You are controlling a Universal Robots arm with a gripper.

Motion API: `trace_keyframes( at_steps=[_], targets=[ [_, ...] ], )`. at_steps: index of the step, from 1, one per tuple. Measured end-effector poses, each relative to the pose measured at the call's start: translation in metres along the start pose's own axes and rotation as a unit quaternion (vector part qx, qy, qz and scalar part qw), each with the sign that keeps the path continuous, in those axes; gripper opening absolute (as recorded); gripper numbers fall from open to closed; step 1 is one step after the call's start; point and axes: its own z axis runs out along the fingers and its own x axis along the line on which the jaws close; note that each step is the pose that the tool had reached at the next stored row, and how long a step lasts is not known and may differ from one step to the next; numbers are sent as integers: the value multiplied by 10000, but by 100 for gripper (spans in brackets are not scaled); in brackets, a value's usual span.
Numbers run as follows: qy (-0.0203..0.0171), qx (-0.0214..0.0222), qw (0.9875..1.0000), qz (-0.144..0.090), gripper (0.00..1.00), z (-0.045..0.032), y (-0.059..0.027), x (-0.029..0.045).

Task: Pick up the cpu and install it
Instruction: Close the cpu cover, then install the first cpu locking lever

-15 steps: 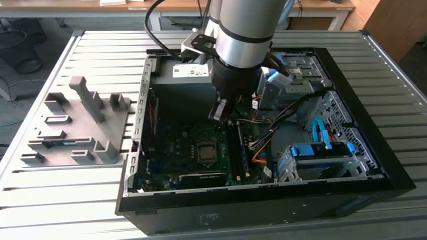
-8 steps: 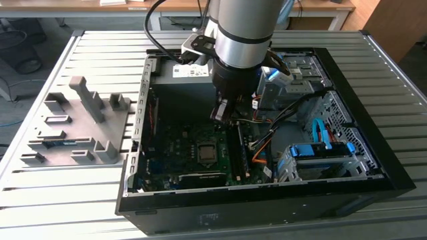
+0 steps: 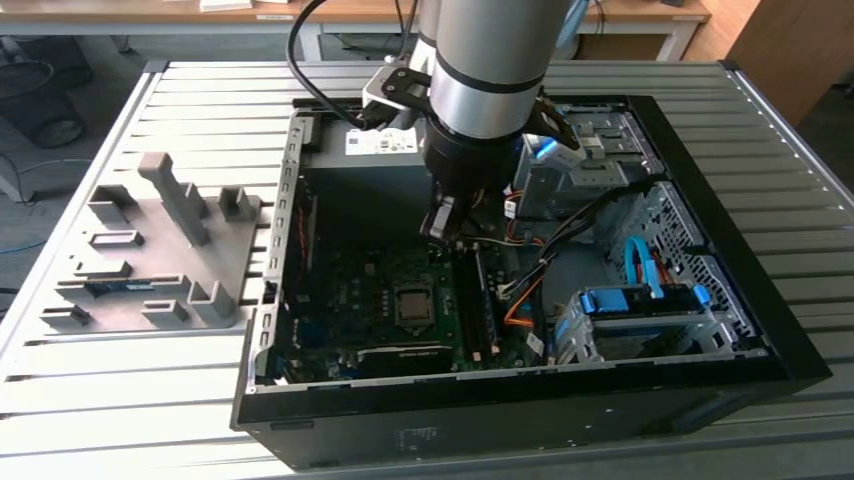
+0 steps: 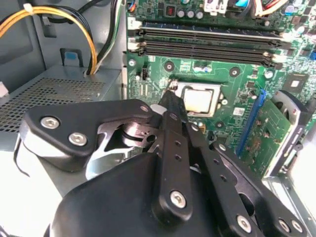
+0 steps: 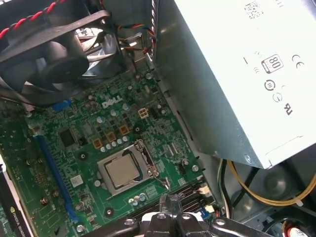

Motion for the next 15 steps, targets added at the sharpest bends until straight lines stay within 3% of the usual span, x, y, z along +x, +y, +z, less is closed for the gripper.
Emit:
trace_keyframes(
  at_steps=[15],
  targets=[
    [-32,-16,10000,-2,10,0,0,0]
  ],
)
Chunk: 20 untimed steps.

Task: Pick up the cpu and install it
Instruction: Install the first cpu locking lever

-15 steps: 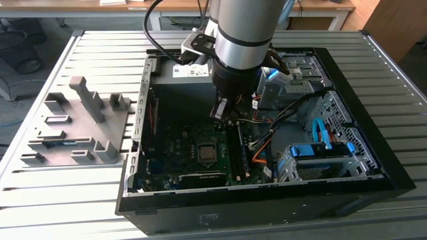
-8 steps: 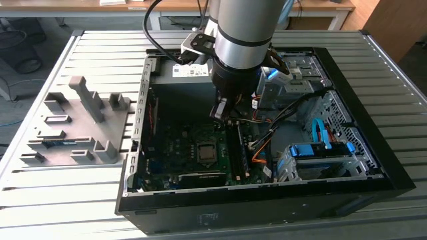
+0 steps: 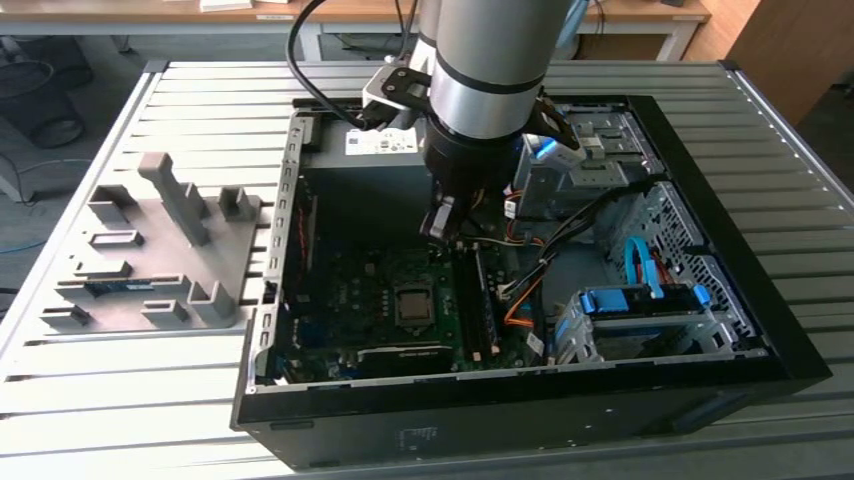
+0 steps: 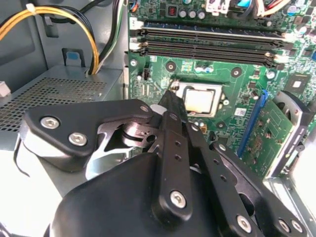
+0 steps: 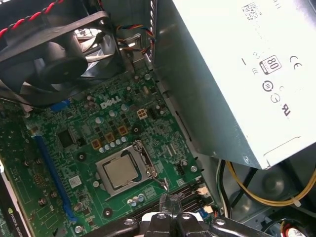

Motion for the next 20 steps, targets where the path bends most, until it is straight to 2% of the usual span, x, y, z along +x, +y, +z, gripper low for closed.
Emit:
trace_keyframes(
  at_steps=[3,6,11,15,20],
  targets=[
    [2,-2,10000,-34,10,1,1,-2],
    [31,2,9999,-136,10,2,10,-16],
    [56,-7,9993,-374,10,23,22,-34],
    [72,-11,9984,-557,10,87,22,-39],
    [72,-18,9977,-666,10,173,31,-66]
  ],
)
